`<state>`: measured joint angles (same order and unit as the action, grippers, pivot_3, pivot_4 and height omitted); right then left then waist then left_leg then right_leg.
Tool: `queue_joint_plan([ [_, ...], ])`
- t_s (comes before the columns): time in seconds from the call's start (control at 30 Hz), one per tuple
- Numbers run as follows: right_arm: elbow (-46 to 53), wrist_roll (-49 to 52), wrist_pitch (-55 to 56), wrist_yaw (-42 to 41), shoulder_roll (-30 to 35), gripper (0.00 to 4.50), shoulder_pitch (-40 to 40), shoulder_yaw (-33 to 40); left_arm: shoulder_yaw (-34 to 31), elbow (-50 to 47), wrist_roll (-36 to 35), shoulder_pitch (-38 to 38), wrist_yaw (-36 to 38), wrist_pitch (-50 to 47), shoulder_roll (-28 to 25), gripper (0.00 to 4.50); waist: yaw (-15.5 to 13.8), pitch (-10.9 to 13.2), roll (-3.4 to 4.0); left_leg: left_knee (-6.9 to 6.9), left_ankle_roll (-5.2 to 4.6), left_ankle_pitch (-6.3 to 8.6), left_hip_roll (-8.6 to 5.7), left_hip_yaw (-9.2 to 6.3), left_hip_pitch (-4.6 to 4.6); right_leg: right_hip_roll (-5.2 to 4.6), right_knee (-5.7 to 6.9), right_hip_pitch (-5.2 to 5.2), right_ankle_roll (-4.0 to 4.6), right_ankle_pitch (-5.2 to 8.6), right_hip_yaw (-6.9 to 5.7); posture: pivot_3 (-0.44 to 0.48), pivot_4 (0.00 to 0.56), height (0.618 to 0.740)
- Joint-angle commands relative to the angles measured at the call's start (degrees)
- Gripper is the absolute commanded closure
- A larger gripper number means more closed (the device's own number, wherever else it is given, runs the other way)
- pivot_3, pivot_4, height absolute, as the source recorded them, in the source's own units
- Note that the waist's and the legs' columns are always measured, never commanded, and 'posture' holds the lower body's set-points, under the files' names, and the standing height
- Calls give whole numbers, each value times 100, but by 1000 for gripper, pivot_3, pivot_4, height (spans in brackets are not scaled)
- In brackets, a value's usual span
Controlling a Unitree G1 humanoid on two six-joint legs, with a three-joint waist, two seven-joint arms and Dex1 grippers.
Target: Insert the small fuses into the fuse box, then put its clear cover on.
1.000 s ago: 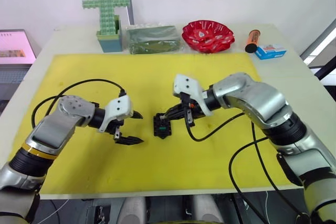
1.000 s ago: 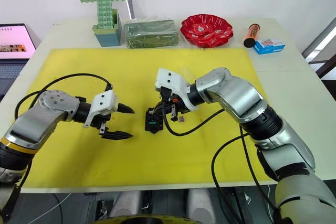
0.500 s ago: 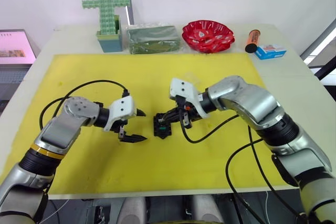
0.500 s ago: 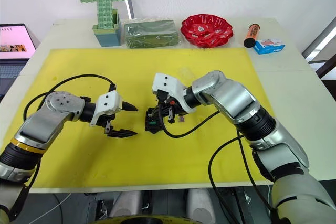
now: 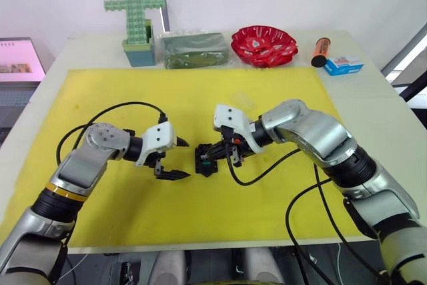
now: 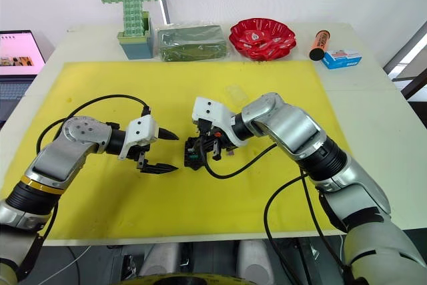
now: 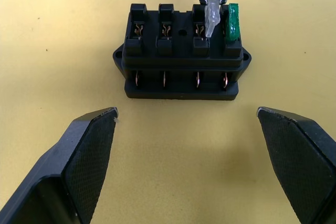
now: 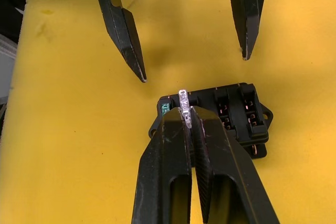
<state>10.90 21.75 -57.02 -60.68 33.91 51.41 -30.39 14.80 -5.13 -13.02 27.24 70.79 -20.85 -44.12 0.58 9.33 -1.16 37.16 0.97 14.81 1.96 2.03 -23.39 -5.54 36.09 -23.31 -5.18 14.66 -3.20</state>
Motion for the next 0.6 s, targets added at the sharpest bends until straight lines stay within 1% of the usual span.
queue_joint_plan([
  [0.03, 10, -48, 85, -29, -35, 4500, 14, 72, -137, -89, -49, 92, -2, 113, 53, 35, -4, 0, 0, 0, 0, 0, 0, 0, 0, 0, 0, 0, 0, 0, 0, 0, 150, 740],
  [0.6, -109, -329, 189, -53, -26, 4500, -111, -103, -134, -124, 19, 118, -71, 157, 144, 35, -4, 0, 0, 2, 0, 0, 0, 0, 1, 0, 0, 2, 0, 0, 0, 0, 150, 740],
])
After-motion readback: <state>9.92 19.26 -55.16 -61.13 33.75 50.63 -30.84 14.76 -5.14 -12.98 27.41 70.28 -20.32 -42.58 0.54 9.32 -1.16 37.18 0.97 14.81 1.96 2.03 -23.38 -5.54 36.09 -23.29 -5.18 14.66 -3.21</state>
